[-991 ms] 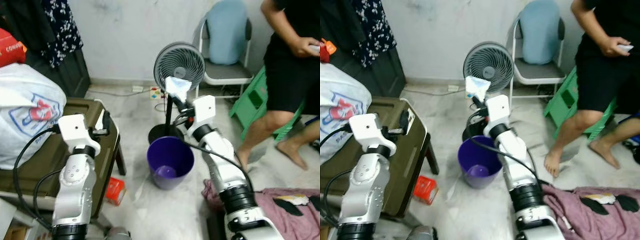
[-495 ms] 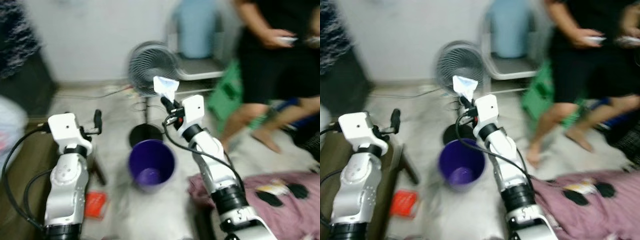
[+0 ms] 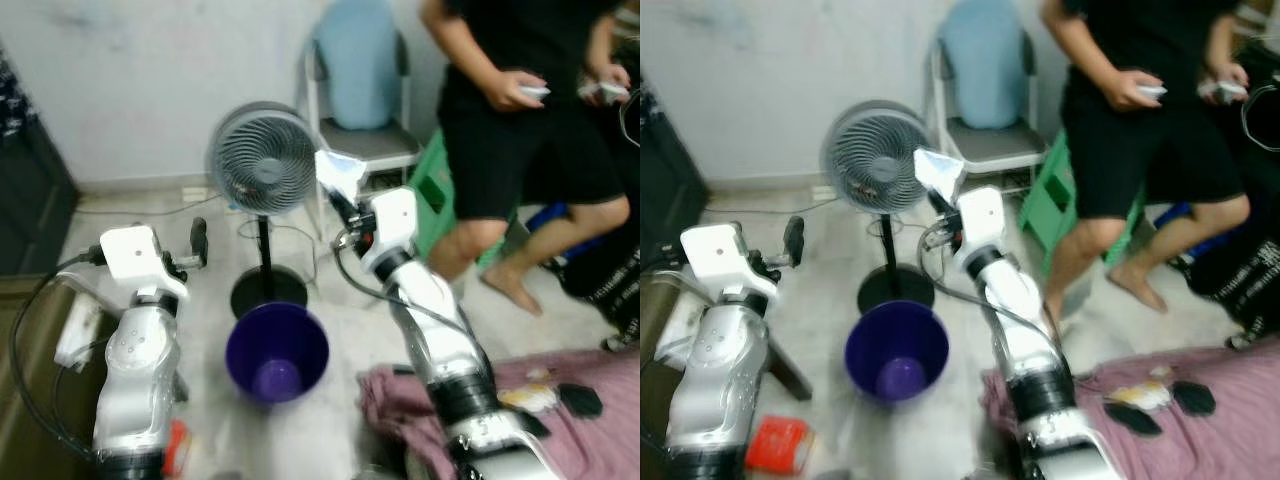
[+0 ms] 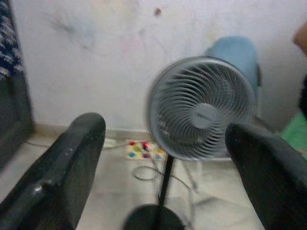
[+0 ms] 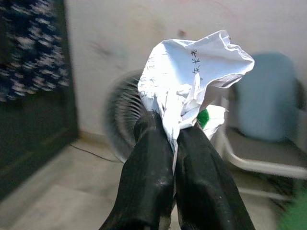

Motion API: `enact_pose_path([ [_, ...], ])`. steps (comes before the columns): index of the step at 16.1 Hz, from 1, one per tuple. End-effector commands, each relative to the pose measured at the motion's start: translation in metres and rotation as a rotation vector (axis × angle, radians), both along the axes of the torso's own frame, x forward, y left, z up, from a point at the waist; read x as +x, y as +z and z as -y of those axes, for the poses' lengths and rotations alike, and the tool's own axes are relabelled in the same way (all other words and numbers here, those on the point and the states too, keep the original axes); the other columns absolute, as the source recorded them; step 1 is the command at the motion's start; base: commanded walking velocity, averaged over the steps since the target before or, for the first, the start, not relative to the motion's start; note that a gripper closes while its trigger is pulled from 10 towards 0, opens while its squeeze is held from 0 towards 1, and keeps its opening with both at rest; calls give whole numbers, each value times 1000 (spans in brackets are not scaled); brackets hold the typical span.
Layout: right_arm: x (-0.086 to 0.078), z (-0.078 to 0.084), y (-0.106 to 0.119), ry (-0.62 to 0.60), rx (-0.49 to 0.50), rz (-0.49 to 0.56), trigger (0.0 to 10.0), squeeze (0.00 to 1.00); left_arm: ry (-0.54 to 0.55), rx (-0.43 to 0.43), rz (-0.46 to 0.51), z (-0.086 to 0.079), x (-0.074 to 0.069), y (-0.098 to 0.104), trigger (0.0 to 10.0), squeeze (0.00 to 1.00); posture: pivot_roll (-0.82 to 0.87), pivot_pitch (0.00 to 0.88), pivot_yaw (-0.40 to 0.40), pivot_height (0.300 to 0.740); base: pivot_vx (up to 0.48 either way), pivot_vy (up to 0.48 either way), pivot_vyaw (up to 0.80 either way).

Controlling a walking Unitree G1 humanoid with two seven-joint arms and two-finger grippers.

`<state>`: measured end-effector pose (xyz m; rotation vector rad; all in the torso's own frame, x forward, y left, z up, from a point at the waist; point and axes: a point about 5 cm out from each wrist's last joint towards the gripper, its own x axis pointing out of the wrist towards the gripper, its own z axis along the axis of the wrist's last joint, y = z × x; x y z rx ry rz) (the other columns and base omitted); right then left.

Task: Clean up the room

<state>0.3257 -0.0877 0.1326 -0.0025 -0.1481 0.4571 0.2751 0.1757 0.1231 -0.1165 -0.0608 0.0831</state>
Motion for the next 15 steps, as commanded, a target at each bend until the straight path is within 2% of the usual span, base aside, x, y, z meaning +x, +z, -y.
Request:
enact_pose_path([
  [1,1,-4,4,-2,-18,25,10000,0,36,3,-4,-10,-2,3,10000,0,76,0,-45,740,0,0,631],
  [3,1,-5,2,-19,-14,14,10000,0,85,52,-74,-16,-5,1,10000,0,85,6,-40,740,0,0,800],
  [4,1,-5,1,-23,-13,12,10000,0,80,51,-79,-16,-6,0,10000,0,86,8,-39,740,0,0,800],
  [5,2,-4,1,-36,-19,10,10000,0,-6,47,-54,-15,-7,1,10000,0,88,14,-36,740,0,0,800],
  [6,4,-4,1,-56,-29,14,10000,0,3,109,-53,-21,-12,1,10000,0,91,30,-31,740,0,0,800],
  [9,6,-3,1,-78,-31,12,10000,0,-15,12,-91,-24,-17,-3,10000,0,102,53,-32,740,0,0,800],
  [10,6,-3,-1,-84,-40,6,10000,0,-55,65,-87,-21,-19,-1,10000,0,105,62,-32,740,0,0,0],
  [12,7,-1,-4,-114,-46,-12,10000,0,-52,166,-65,-19,-18,2,10000,0,105,63,-33,740,0,0,0],
  [14,8,0,-5,-133,-37,-33,10000,0,-87,169,-81,-15,-20,0,10000,0,100,66,-31,740,0,0,0],
  [15,7,0,-5,-135,-36,-31,10000,0,-88,131,-87,-15,-21,-1,10000,0,97,66,-31,740,0,0,-587],
])
